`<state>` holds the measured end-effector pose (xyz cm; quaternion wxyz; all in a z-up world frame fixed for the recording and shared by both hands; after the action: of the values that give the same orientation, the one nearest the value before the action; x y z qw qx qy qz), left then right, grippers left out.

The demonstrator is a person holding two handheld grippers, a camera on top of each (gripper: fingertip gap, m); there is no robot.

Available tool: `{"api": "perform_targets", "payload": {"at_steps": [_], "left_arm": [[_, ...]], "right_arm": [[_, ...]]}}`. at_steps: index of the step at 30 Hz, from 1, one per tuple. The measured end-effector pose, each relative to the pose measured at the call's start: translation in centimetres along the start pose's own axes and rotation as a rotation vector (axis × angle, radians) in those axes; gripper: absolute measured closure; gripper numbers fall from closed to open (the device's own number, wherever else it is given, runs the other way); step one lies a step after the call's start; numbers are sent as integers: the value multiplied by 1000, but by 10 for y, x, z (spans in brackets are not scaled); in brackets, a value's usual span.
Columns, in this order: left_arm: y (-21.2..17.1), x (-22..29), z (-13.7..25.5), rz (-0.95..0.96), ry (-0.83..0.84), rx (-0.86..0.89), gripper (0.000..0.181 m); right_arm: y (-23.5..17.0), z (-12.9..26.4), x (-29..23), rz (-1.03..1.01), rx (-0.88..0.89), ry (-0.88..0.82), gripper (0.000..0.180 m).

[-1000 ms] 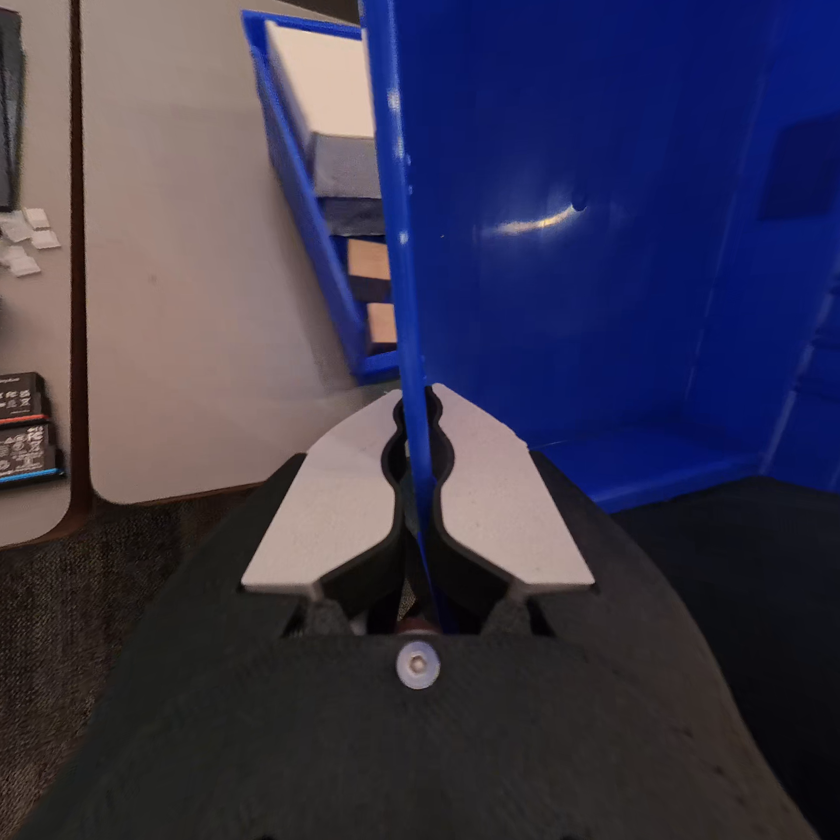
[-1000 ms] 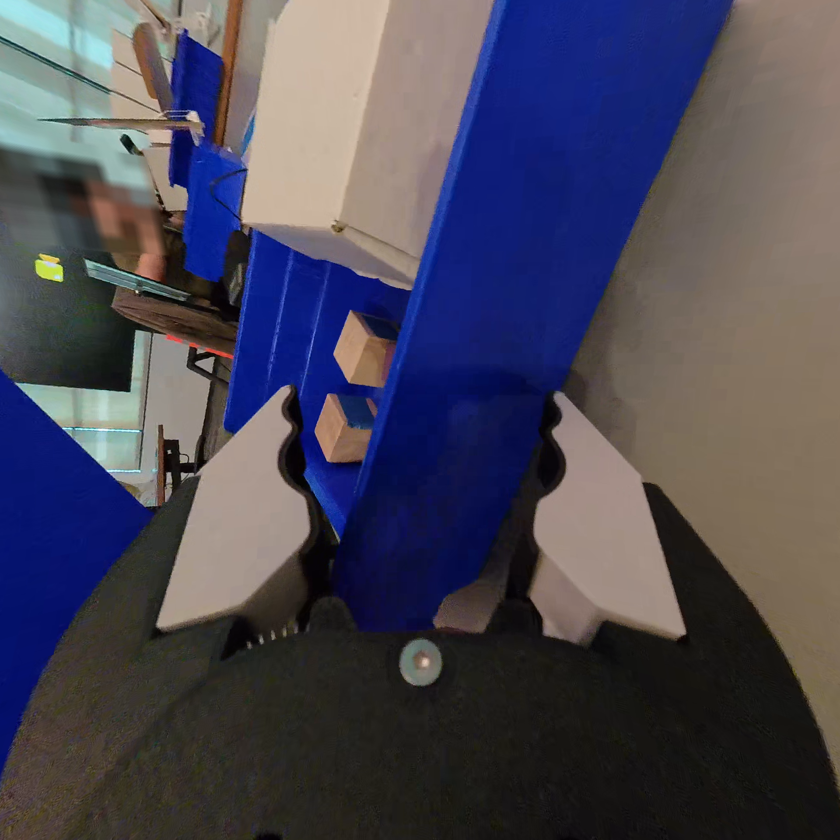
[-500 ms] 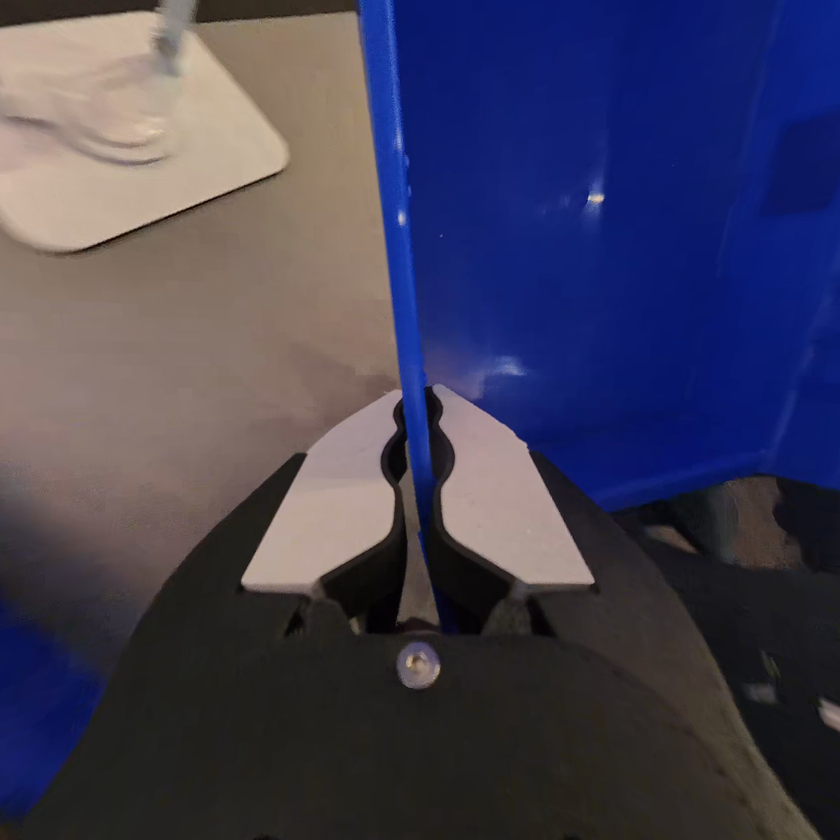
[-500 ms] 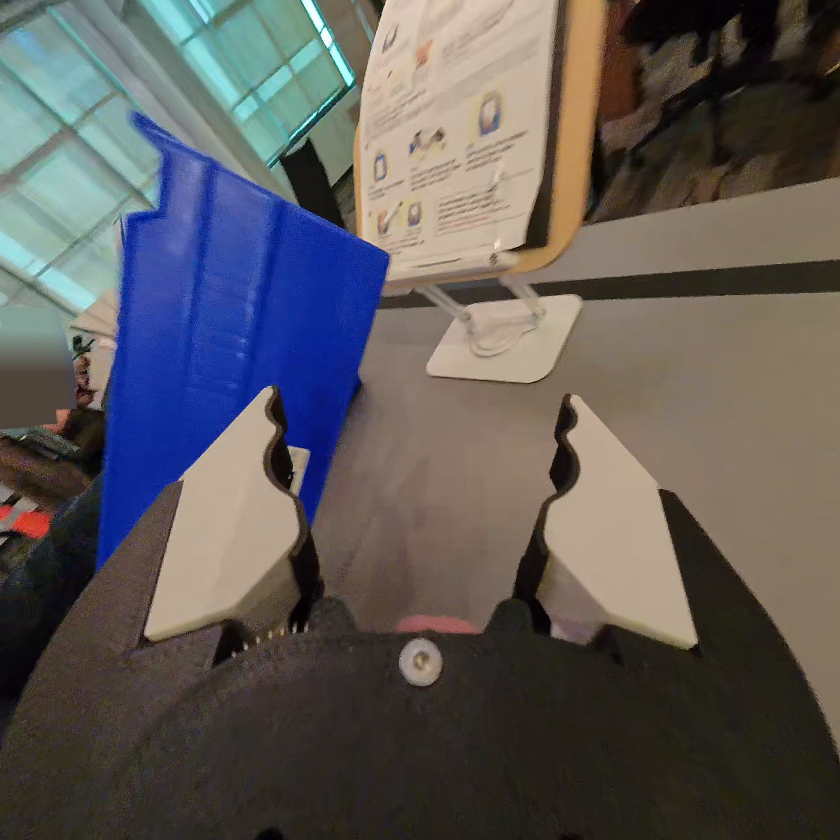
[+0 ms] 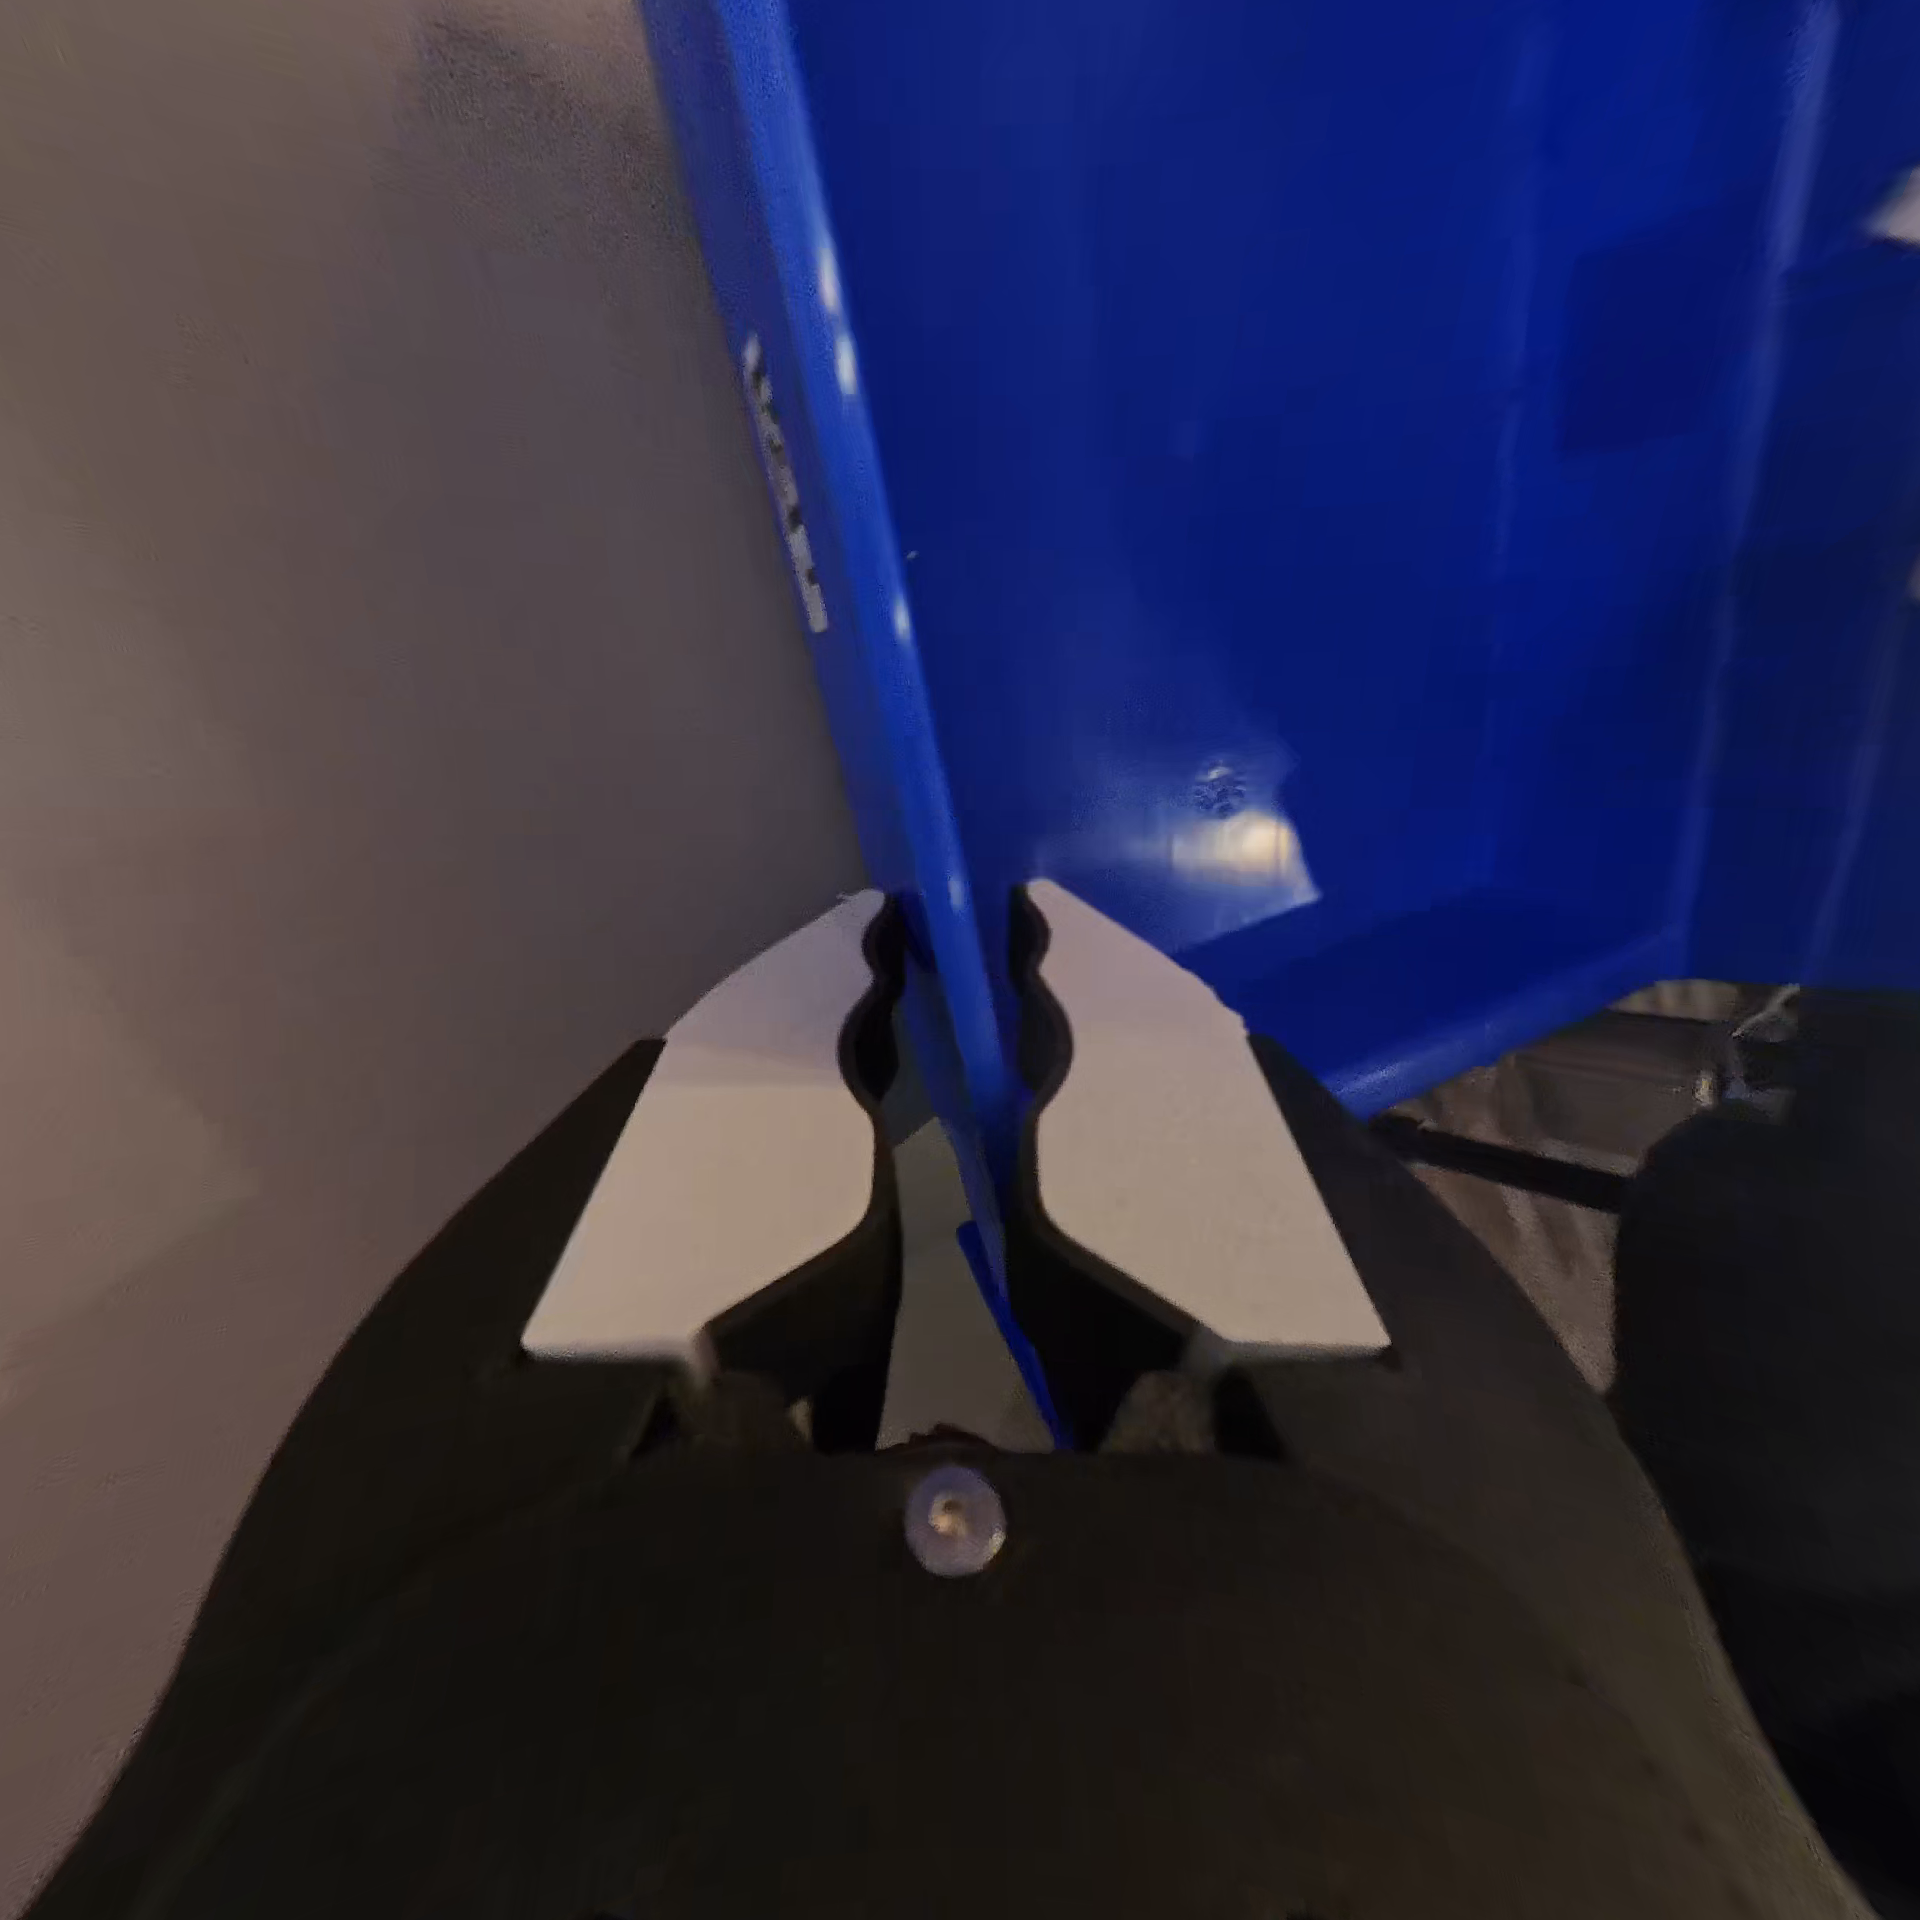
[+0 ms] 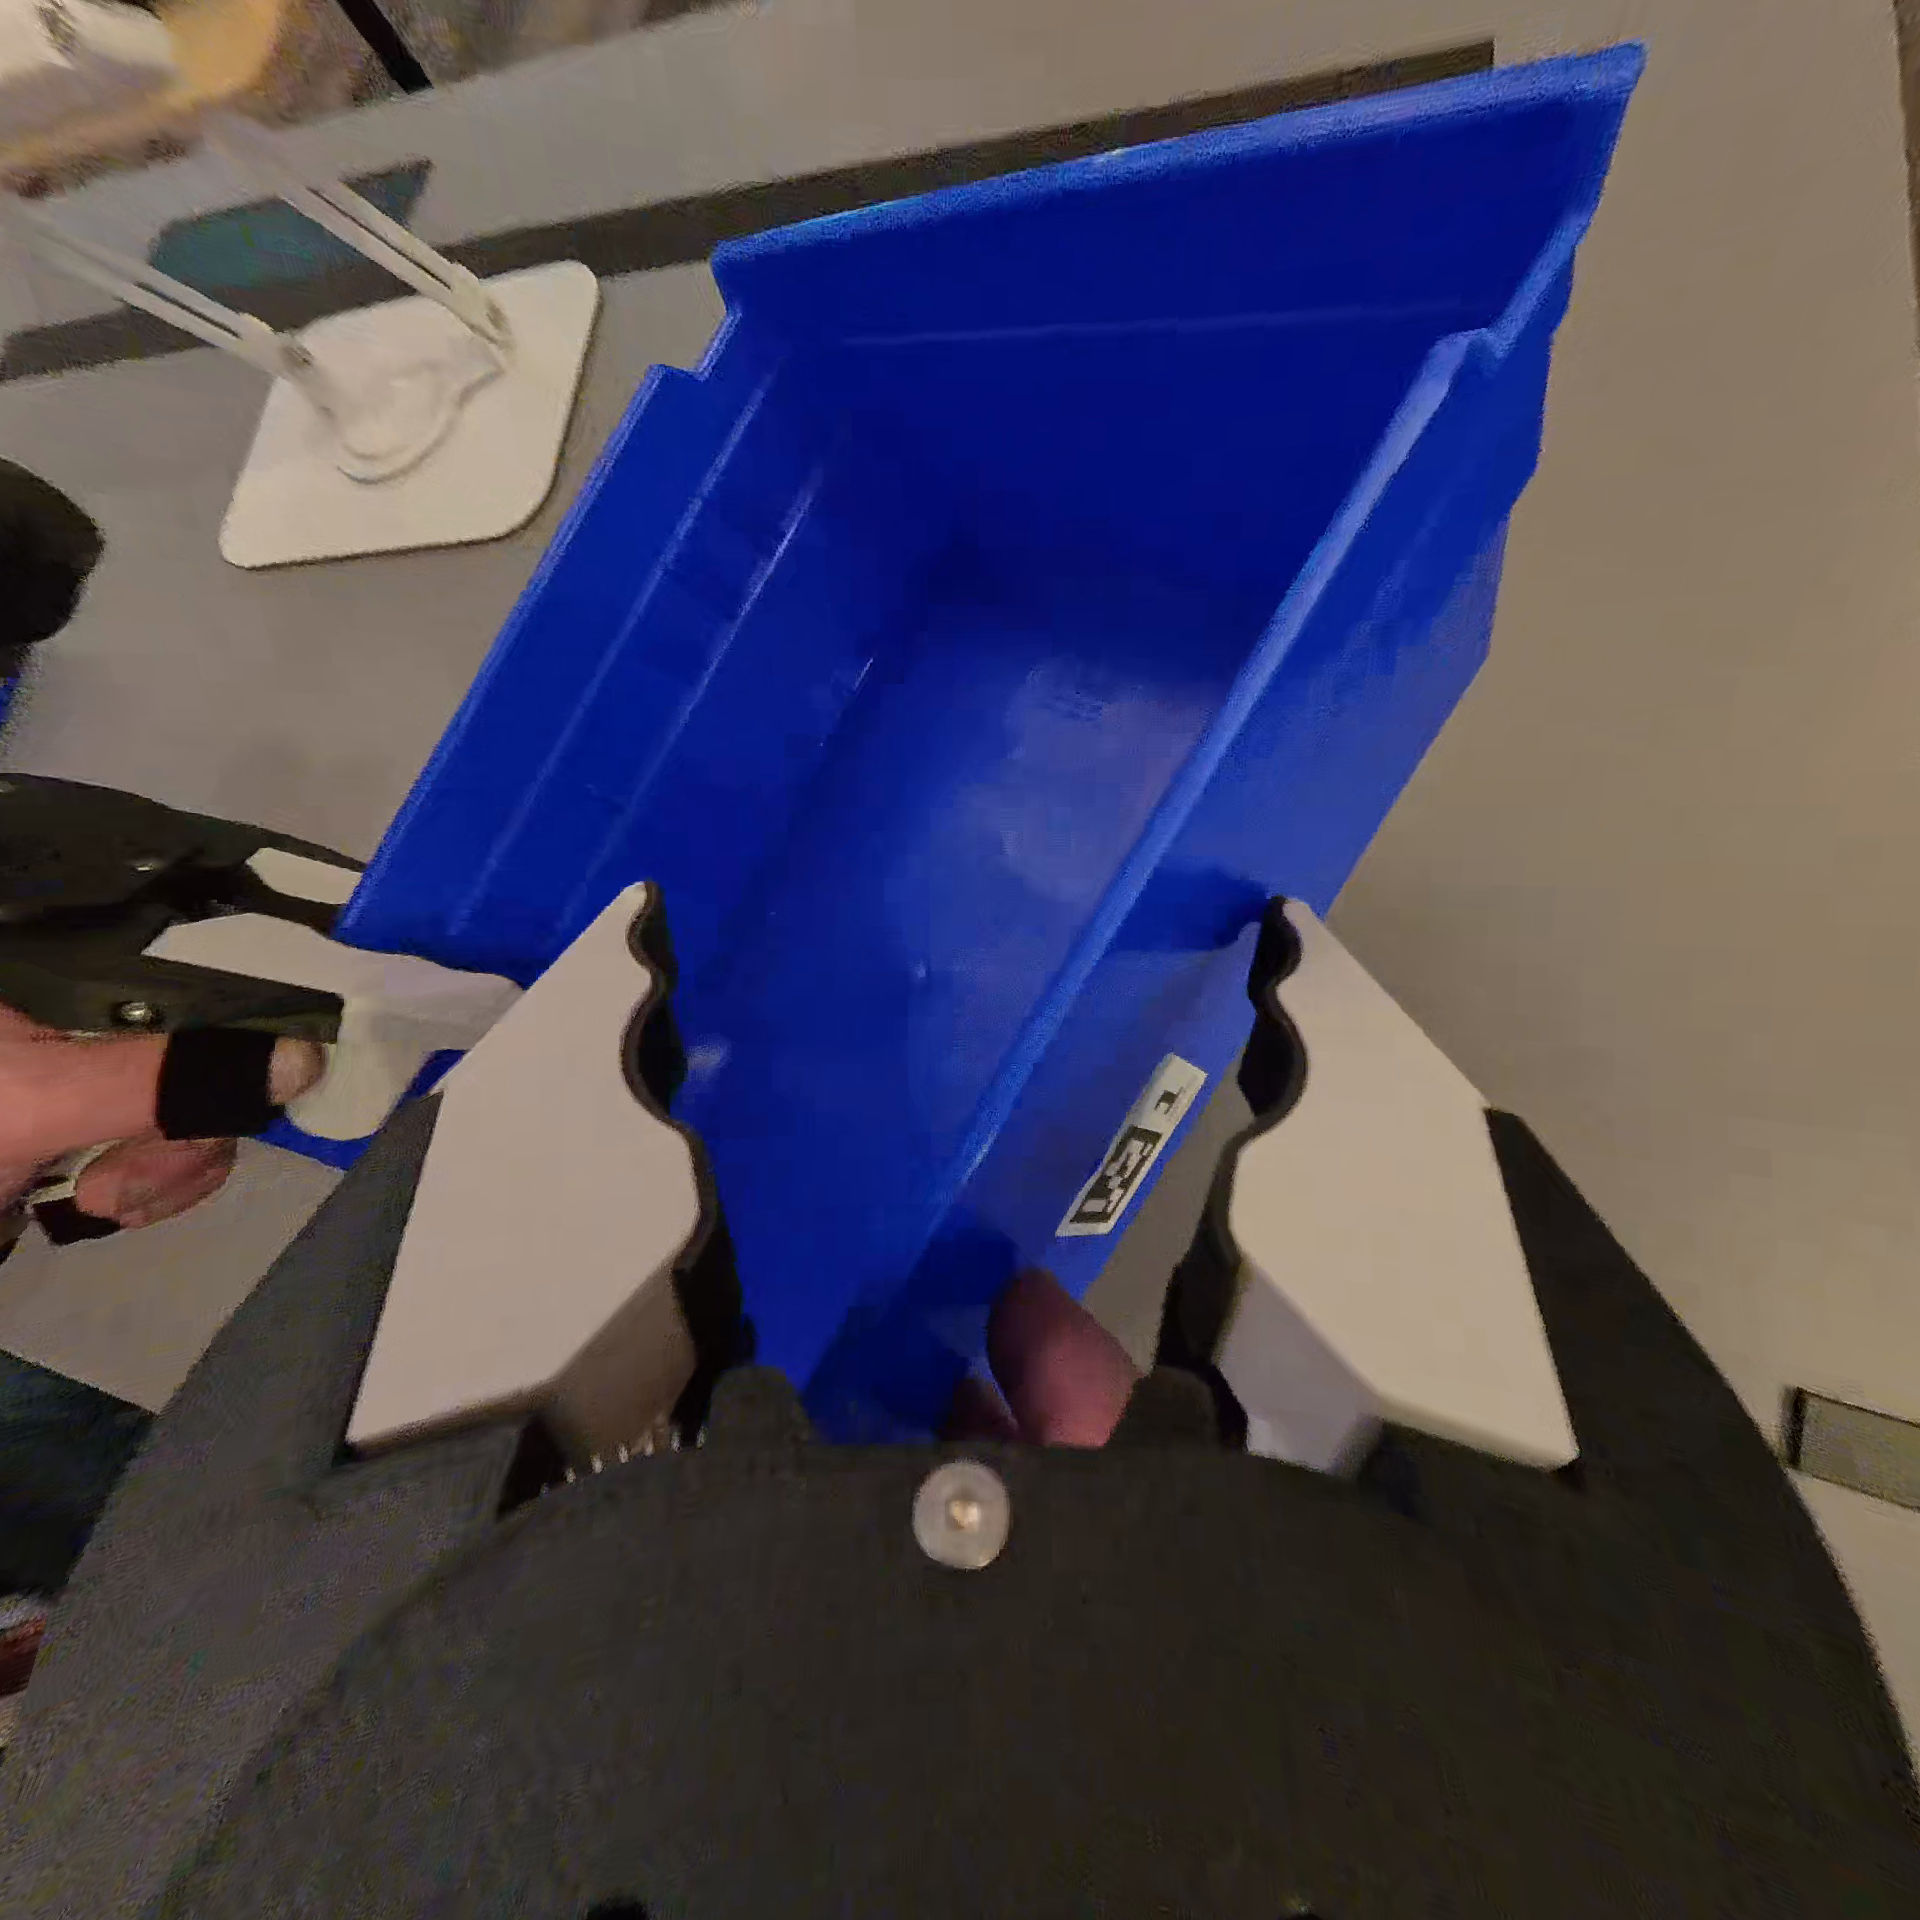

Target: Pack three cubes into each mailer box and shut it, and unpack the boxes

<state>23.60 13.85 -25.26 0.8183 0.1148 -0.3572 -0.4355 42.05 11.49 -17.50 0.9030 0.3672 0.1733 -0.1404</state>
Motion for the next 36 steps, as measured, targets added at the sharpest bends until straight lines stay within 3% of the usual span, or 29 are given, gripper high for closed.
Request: {"api": "perform_targets", "payload": {"at_steps": [1,5,7,8,11,13,15,17,18,19,20,22,24,25,26,27,28,31,33,34,35,36], "left_arm": [[1,3,-6,8,-3,4,155],[9,23,-16,-18,-66,12,118],[9,28,-5,-42,-66,14,91],[10,30,7,-65,-68,46,95],[-1,24,54,-116,-41,126,95],[-18,7,90,-162,38,164,86],[-43,-12,123,-191,93,192,90],[-65,-47,150,-150,274,190,109],[-79,-64,161,-173,357,153,110],[-92,-83,172,-201,463,126,111],[-103,-97,179,-236,498,123,101],[-121,-120,184,-157,459,155,107],[-135,-150,186,-122,549,123,141],[-141,-166,186,-90,624,89,159],[-147,-177,183,-64,650,61,162],[-152,-184,177,-70,648,30,151],[-156,-192,173,-82,672,3,141],[-148,-201,168,-209,784,109,163],[-145,-203,167,-183,806,149,165],[-145,-207,170,-168,828,157,155],[-146,-214,177,-109,865,166,130],[-147,-218,179,-49,813,171,124]], "right_arm": [[-1,-9,10,-17,-41,10,71],[-5,-34,50,-55,-168,-9,77],[6,-20,63,-24,-130,-97,67],[14,-6,66,18,-88,-167,65],[32,29,11,163,-4,-98,83],[27,26,-56,287,-16,2,78],[6,4,-126,389,-71,125,67],[-25,-34,-192,456,-137,243,49],[-41,-57,-215,500,-170,236,42],[-57,-81,-231,554,-216,204,45],[-73,-105,-244,604,-265,173,48],[-94,-149,-261,635,-324,146,57],[-104,-187,-261,656,-350,95,69],[-108,-205,-258,648,-373,82,65],[-113,-219,-256,659,-409,69,61],[-117,-229,-256,667,-423,78,56],[-119,-239,-254,658,-423,71,69],[-118,-254,-257,673,-364,124,41],[-120,-259,-258,688,-286,199,25],[-121,-261,-258,689,-237,238,20],[-121,-261,-258,682,-207,259,21],[-122,-260,-257,691,-214,265,20]]}}
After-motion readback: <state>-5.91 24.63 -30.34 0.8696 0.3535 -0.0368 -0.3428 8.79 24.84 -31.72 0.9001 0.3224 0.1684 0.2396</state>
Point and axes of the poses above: each gripper's, where its closed fingertips meet, z back along the fingers, y out of its top, x = y × z across the jaws, the point moved 4 cm from there along z, back along the fingers, and after that the axes turned 13 degrees about -z, right-handed, at the moved point
